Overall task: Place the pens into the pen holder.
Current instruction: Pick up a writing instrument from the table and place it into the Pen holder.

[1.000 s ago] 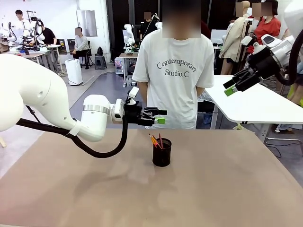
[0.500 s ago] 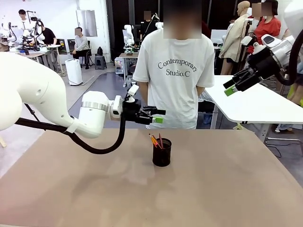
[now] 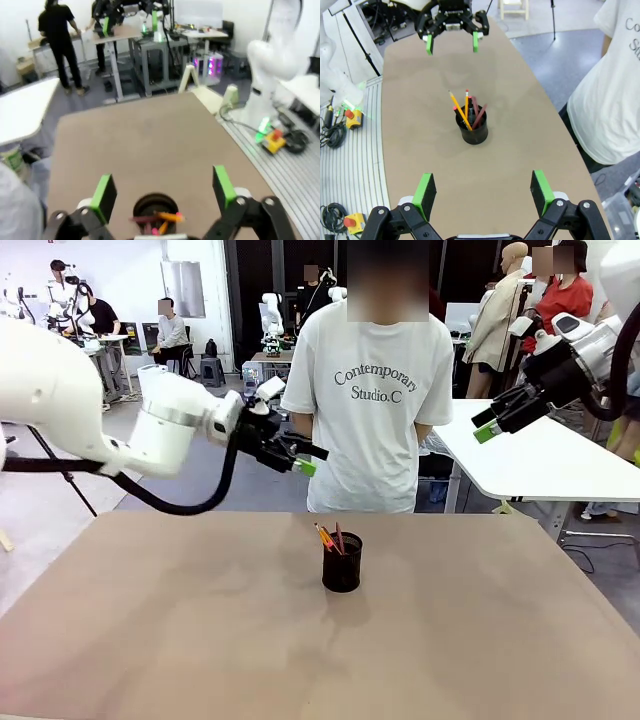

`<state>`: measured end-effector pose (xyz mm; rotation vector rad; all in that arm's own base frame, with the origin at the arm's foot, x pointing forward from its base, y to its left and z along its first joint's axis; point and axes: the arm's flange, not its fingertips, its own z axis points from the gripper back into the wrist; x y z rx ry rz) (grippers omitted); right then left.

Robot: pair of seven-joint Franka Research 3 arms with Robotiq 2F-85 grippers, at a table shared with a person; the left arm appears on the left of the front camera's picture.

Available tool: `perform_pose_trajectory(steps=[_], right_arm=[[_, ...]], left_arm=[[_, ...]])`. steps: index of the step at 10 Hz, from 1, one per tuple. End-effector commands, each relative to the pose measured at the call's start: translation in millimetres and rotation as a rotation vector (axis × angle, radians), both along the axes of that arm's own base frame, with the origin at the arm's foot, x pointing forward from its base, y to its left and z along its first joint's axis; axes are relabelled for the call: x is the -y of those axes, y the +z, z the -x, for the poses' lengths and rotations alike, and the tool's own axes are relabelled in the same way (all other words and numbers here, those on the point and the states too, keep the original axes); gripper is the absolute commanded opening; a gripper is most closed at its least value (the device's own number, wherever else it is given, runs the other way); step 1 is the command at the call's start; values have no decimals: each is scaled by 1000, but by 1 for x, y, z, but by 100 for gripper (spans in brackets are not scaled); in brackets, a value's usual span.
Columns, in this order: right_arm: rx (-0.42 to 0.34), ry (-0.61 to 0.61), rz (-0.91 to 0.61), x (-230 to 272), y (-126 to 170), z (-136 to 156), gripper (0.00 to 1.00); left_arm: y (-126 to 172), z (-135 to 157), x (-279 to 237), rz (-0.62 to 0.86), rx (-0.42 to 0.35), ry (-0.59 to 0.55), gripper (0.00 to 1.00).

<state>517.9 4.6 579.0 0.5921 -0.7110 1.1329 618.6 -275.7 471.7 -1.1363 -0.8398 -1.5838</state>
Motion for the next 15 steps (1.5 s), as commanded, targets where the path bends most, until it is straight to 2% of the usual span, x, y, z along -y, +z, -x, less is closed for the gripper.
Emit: perform_pose_trajectory(steps=[1,5,7,8,10,11,15], right_arm=[[1,1,1,-1,1,1,100],[1,1,1,-1,1,1,100],[1,1,1,-1,1,1,100],[1,1,1,-1,1,1,100],[1,1,1,-1,1,1,100],[1,1,1,-1,1,1,100],[1,1,1,-1,1,1,100]], left_arm=[[24,-2,-13,-169,1,-12,100],[80,-9,-46,-358,24,75,100],[111,-8,-67,-410,112,150,100],[123,-4,-79,-401,131,182,100],[131,0,-107,-371,163,245,100],[130,7,-117,-348,151,270,100],[109,11,-153,-257,138,335,100]])
